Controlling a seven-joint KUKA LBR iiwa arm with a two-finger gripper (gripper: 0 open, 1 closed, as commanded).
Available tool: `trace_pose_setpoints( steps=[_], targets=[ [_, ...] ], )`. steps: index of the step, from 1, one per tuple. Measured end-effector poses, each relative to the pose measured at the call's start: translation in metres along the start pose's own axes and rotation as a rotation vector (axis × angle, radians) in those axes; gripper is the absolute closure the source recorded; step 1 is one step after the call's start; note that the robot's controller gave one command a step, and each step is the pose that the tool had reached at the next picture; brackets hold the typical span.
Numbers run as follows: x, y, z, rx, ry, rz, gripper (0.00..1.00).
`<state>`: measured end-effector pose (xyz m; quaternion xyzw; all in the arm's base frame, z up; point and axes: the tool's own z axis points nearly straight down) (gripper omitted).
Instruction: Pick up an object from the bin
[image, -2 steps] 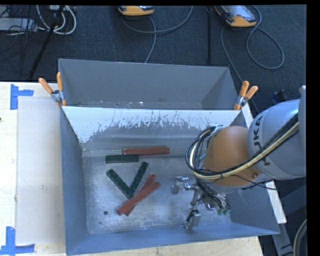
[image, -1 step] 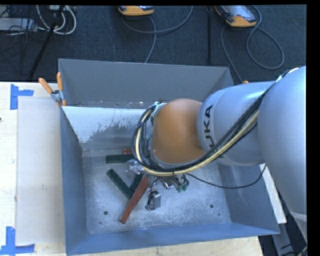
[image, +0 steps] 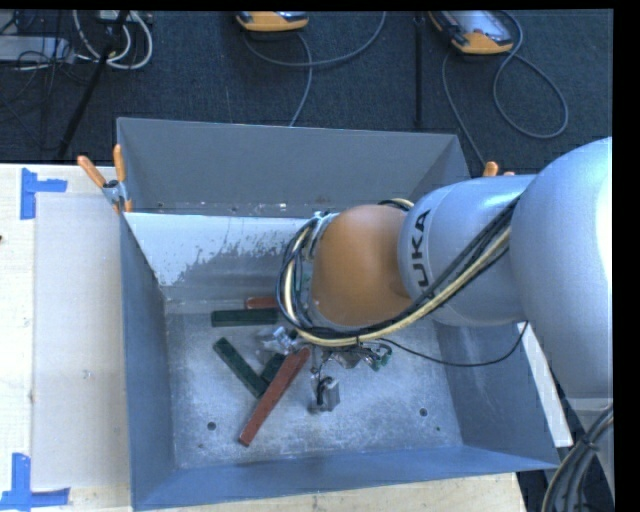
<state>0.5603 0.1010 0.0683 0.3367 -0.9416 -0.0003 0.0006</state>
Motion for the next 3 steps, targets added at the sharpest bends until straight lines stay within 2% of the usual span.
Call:
trace_pose_setpoints(
  steps=[1,2,3],
  targets=[
    [-0.001,0.000,-0.002,0.002,-0.003,-0.002,1.00],
    [-0.004,-0.057,-0.124,0.007,-0.009,0.001,1.00],
    [0.025,-0.070,-0.240,0.007,-0.009,0.054,1.00]
  ],
)
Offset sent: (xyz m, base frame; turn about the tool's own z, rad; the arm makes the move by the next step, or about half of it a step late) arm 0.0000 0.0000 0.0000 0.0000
